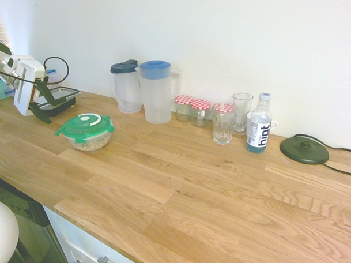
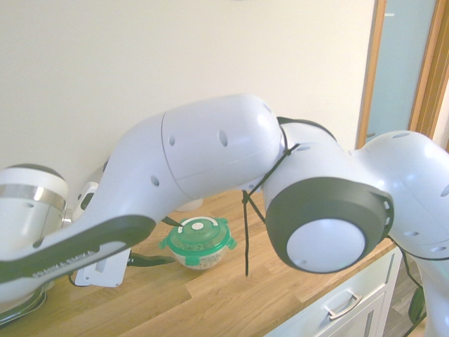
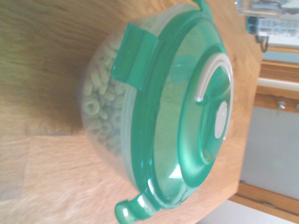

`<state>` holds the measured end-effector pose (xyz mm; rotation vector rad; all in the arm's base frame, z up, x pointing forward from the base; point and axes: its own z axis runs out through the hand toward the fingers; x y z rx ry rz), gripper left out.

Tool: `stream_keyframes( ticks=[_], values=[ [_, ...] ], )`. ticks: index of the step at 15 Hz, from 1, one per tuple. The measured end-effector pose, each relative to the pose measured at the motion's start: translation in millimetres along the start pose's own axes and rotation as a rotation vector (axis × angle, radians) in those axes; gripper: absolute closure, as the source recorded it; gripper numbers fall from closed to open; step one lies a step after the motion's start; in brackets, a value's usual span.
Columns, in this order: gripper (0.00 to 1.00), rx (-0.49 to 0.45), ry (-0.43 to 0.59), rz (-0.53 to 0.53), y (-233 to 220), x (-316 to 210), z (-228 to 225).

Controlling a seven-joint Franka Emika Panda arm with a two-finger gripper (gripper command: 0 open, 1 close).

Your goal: Cover the lid of food container

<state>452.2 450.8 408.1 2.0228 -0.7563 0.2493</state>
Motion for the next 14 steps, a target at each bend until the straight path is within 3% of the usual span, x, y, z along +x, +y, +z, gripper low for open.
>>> stream_keyframes(
  ticks=[5, 11, 14],
  values=[
    [0.0, 0.242, -0.128, -0.074, 67, 88, 18],
    [0.0, 0.514, -0.228, -0.16, 144, 177, 90],
    [0.0, 0.652, -0.294, -0.212, 191, 211, 148]
  ],
)
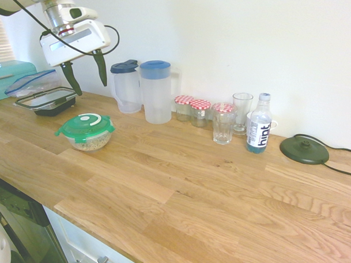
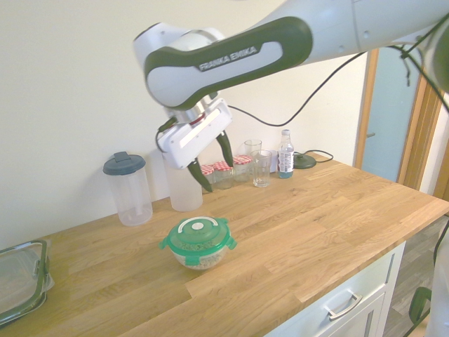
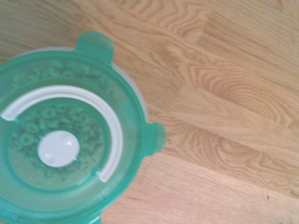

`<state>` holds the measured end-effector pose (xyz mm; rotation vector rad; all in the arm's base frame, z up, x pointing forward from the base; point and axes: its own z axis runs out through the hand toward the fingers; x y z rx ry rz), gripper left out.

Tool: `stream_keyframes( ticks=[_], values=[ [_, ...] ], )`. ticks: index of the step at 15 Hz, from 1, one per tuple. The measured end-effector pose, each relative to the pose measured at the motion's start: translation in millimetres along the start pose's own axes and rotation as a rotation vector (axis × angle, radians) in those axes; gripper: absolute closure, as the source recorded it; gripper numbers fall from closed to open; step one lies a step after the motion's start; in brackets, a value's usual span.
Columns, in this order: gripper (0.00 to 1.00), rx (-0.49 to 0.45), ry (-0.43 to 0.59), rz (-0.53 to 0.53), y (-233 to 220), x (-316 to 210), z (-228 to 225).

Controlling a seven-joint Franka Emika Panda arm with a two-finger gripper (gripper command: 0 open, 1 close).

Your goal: Cover the lid of food container

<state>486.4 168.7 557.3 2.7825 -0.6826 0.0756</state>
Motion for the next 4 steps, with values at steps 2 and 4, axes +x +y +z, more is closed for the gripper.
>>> stream_keyframes(
  ticks=[2, 4],
  values=[
    [0.0, 0.074, -0.035, -0.014, 57, 15, 12],
    [0.0, 0.091, -0.054, 0.01, 120, 22, 34]
  ],
)
